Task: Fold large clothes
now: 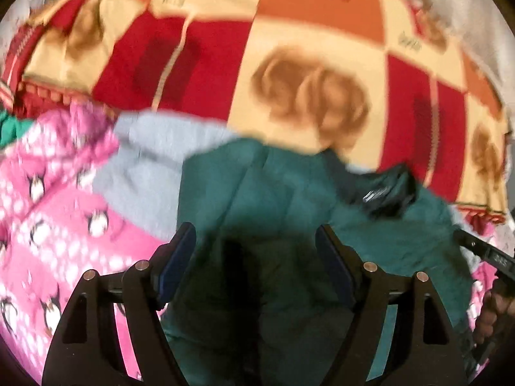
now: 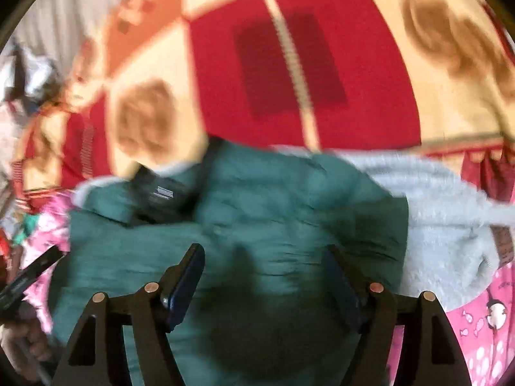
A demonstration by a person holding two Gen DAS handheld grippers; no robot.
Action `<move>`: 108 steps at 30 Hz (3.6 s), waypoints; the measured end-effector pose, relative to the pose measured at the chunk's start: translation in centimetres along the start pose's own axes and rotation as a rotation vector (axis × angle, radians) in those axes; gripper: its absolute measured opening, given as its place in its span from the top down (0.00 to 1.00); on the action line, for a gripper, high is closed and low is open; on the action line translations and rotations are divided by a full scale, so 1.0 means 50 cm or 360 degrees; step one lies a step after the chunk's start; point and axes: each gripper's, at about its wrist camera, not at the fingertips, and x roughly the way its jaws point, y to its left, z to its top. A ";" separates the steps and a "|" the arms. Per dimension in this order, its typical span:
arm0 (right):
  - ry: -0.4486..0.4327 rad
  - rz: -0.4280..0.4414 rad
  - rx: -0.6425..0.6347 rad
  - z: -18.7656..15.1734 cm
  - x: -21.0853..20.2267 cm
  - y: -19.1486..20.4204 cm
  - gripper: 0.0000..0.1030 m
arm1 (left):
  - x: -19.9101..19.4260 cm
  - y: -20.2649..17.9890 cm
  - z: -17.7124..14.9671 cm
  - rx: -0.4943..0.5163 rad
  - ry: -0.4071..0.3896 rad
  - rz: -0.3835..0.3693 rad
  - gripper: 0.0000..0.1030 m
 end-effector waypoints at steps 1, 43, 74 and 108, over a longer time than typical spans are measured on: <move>-0.0028 0.0006 -0.0047 -0.006 -0.023 0.024 0.29 | -0.008 -0.007 0.000 0.0011 -0.0005 -0.0052 0.25; 0.0006 -0.0049 -0.0131 -0.235 -0.241 0.080 0.25 | -0.123 0.069 -0.028 0.0053 0.0049 -0.0023 0.16; 0.0120 -0.0248 -0.0372 -0.472 -0.213 0.095 0.01 | -0.192 0.041 -0.349 0.0322 0.0195 0.0075 0.08; 0.0047 -0.0275 -0.0377 -0.483 -0.217 0.101 0.00 | -0.192 0.044 -0.354 0.0301 0.0156 0.0083 0.01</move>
